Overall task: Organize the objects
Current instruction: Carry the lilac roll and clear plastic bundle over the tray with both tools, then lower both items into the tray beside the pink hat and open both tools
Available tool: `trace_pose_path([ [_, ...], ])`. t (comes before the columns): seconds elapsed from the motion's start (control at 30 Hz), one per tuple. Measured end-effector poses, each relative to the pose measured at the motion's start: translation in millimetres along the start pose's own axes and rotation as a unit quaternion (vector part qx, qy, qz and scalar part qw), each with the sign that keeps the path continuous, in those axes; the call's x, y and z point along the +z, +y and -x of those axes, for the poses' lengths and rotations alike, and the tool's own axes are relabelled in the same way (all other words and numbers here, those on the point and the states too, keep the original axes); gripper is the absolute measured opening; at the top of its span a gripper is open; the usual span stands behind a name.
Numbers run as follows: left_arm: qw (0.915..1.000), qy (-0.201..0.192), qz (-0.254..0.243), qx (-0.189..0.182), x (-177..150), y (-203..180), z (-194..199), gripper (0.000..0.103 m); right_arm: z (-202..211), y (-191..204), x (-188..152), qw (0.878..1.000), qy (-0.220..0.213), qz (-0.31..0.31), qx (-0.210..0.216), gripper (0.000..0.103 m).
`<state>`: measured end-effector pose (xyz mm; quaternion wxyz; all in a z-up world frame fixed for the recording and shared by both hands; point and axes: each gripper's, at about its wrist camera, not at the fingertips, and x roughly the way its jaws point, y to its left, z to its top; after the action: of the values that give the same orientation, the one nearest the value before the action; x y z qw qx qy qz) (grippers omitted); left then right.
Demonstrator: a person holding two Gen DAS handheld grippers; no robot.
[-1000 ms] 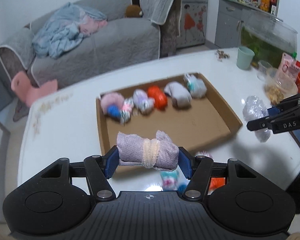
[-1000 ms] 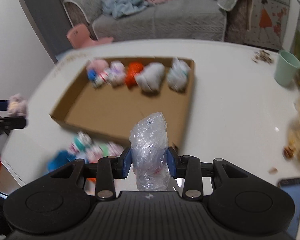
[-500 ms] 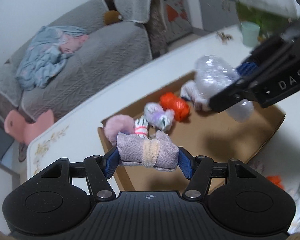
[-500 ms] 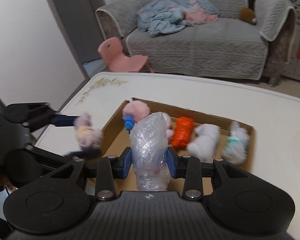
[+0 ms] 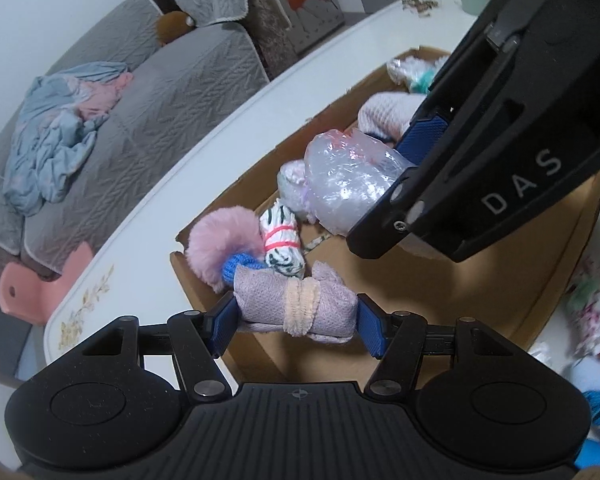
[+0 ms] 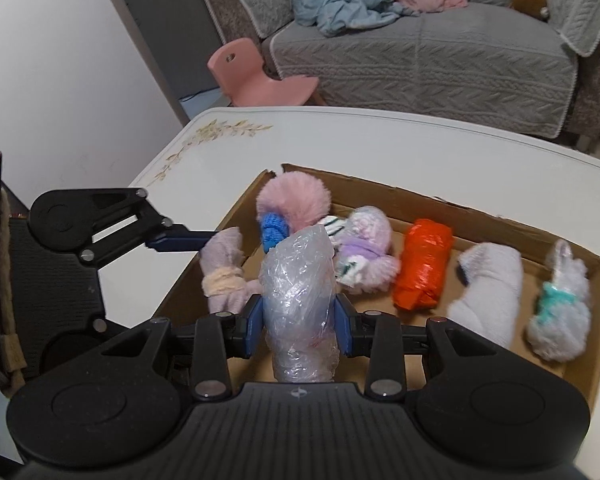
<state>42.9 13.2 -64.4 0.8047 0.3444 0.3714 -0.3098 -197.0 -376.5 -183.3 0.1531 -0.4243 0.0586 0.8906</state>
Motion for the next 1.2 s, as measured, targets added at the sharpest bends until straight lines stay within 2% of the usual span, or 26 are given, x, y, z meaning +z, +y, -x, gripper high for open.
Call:
trace_pose_path([
  [0.47, 0.9995, 0.030, -0.002, -0.009, -4, 0, -16, 0.067, -18, 0, 3, 1.000, 0.019, -0.010, 0.013, 0.035],
  [0.77, 0.9991, 0.044, -0.001, 0.001, -5, 4, -25, 0.067, -36, -2, 2, 0.999, 0.034, -0.023, 0.023, 0.035],
  [0.93, 0.9991, 0.041, -0.004, 0.007, 0, 1, -25, 0.070, -44, -4, 2, 0.998, 0.033, -0.035, 0.027, 0.038],
  [1.03, 0.9992, 0.036, -0.008, 0.015, 4, -2, -23, 0.077, -45, -3, 2, 0.998, 0.031, -0.039, 0.028, 0.039],
  [1.07, 0.9992, 0.035, -0.009, 0.017, 4, -2, -23, 0.077, -44, -3, 2, 0.998, 0.031, -0.040, 0.028, 0.042],
  [1.2, 0.9993, 0.031, -0.009, 0.018, 4, -2, -17, 0.078, -39, -4, 3, 0.998, 0.026, -0.042, 0.030, 0.042],
])
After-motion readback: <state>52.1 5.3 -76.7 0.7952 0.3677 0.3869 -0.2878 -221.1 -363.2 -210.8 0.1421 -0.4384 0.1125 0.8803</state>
